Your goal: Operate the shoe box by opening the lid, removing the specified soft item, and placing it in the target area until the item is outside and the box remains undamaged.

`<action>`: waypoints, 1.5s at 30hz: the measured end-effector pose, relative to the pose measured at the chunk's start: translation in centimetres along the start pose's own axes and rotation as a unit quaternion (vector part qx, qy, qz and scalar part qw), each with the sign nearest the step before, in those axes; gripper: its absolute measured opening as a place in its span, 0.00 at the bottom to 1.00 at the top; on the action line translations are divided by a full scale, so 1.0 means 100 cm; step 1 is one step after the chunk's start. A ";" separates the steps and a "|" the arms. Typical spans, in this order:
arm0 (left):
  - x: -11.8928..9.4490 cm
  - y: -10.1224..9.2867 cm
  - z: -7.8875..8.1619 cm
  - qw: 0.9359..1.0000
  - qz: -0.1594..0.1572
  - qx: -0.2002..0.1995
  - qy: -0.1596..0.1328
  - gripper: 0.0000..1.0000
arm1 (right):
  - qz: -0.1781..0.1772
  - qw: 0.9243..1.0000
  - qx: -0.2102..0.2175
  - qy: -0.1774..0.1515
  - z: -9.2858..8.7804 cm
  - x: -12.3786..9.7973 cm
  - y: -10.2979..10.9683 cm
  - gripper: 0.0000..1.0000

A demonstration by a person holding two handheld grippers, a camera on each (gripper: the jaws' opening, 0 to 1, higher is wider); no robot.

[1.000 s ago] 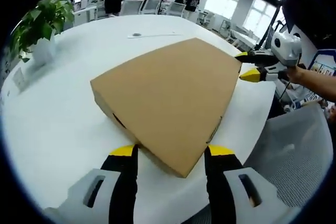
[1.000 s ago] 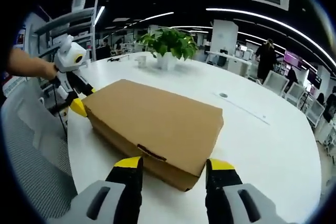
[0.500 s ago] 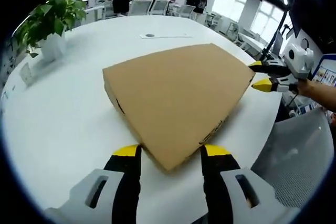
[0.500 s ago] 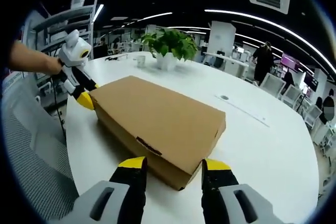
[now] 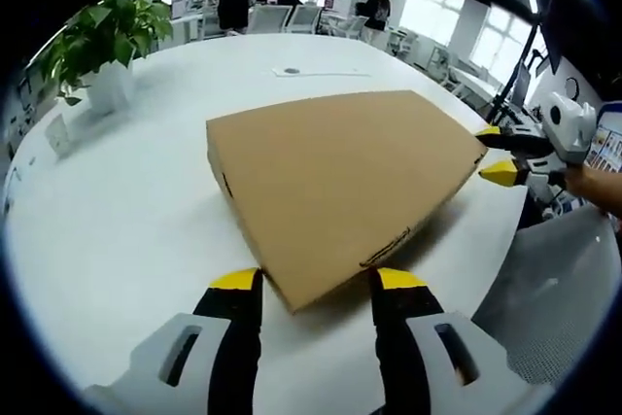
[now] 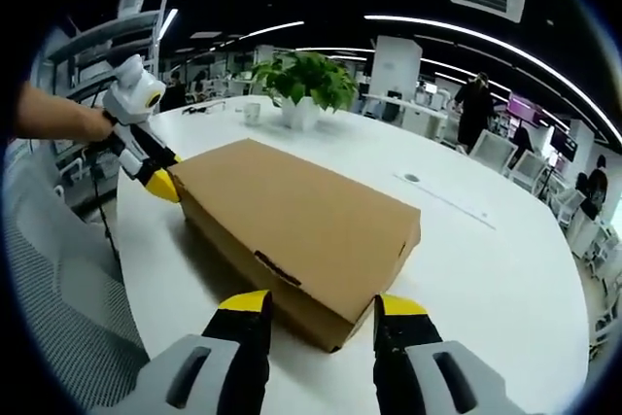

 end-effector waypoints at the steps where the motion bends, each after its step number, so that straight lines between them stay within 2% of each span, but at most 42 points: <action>1: 0.000 0.001 0.001 1.000 -0.001 0.005 0.001 0.45 | 0.001 1.000 -0.002 0.001 0.000 0.000 0.001 0.39; 10: -0.001 0.010 0.003 1.000 -0.007 0.025 0.000 0.45 | 0.008 1.000 -0.006 0.002 0.000 0.000 0.011 0.39; 29: -0.003 0.018 0.002 1.000 0.000 0.023 0.000 0.44 | 0.014 1.000 -0.002 -0.004 0.004 0.005 0.018 0.41; 34: -0.003 0.020 0.001 1.000 0.001 0.021 -0.006 0.45 | 0.014 1.000 -0.005 -0.008 0.003 0.006 0.014 0.38; 38: -0.004 0.020 -0.002 1.000 0.003 0.008 -0.013 0.45 | 0.007 1.000 0.009 -0.017 0.002 0.004 0.009 0.32; 45: -0.007 0.023 -0.007 1.000 0.011 -0.010 -0.027 0.45 | 0.007 1.000 0.008 -0.010 0.002 0.007 0.009 0.33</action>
Point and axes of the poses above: the point that each gripper's makers call its tool centre point, and the gripper's own axes: x roughly forward along the fingers, y roughly to its left, z roughly out of its top, the point moved 9 cm from there along -x, roughly backward along the fingers, and after that the axes turned 12 degrees about z, right-handed, at the moved point
